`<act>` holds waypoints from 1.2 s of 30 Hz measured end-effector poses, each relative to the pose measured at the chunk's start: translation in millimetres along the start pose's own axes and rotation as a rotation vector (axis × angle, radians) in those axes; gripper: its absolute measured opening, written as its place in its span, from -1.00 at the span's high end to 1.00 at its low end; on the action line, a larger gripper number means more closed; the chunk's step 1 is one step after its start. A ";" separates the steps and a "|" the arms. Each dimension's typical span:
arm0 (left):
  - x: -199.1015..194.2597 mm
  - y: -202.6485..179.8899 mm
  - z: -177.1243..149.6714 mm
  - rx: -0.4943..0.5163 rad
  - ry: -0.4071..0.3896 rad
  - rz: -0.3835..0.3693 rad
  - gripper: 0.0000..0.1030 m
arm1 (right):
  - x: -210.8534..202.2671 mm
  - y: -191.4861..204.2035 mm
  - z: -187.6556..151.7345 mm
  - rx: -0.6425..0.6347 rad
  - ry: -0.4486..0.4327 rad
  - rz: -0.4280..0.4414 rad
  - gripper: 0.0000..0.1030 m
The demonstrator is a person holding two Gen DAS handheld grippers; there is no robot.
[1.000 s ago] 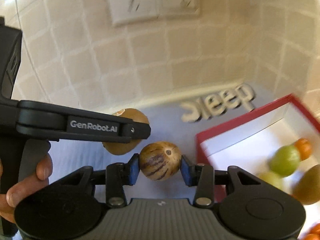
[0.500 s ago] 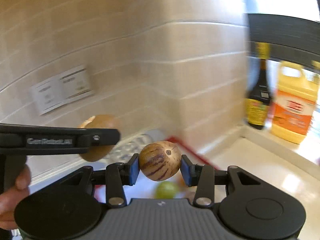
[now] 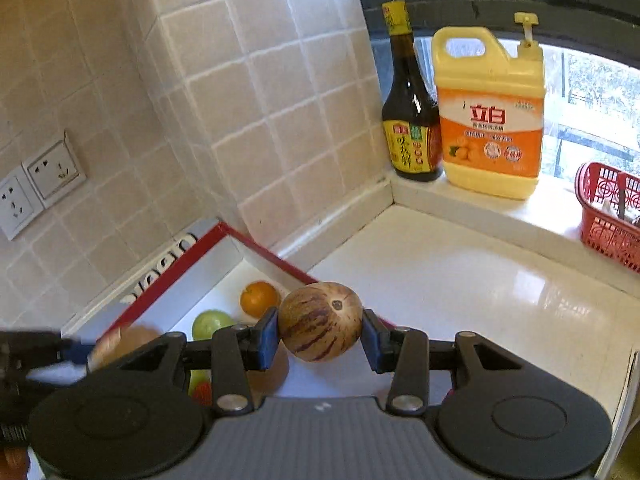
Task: Organize fruits
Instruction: 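Carry kiwi and striped melon into the red box and open both tools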
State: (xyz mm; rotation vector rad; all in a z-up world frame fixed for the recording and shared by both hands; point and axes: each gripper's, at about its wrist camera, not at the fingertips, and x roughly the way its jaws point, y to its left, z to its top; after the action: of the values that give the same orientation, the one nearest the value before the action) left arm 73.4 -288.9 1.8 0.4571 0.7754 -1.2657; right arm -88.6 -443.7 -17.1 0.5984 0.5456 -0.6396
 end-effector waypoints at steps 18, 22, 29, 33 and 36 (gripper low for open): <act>32.5 -12.0 -33.9 0.022 0.109 0.067 -0.27 | 27.3 16.2 -15.6 -0.055 0.113 -0.022 0.13; 36.5 -9.3 -35.9 0.015 0.121 0.067 -0.27 | 32.2 20.1 -18.4 -0.063 0.130 -0.019 0.13; 38.2 -7.5 -37.1 0.010 0.122 0.067 -0.27 | 36.4 20.2 -19.4 -0.062 0.142 -0.027 0.13; 39.7 -9.5 -37.6 0.019 0.124 0.074 -0.28 | 37.0 19.0 -18.6 -0.054 0.138 -0.035 0.13; 42.0 -20.8 -43.7 0.126 0.127 0.105 -0.29 | 38.0 15.5 -18.3 -0.045 0.138 -0.044 0.12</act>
State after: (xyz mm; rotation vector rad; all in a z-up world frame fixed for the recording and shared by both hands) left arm 46.2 -292.2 -56.1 0.6772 0.7713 -1.1999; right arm -57.4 -436.2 -48.5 0.5921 0.7025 -0.6289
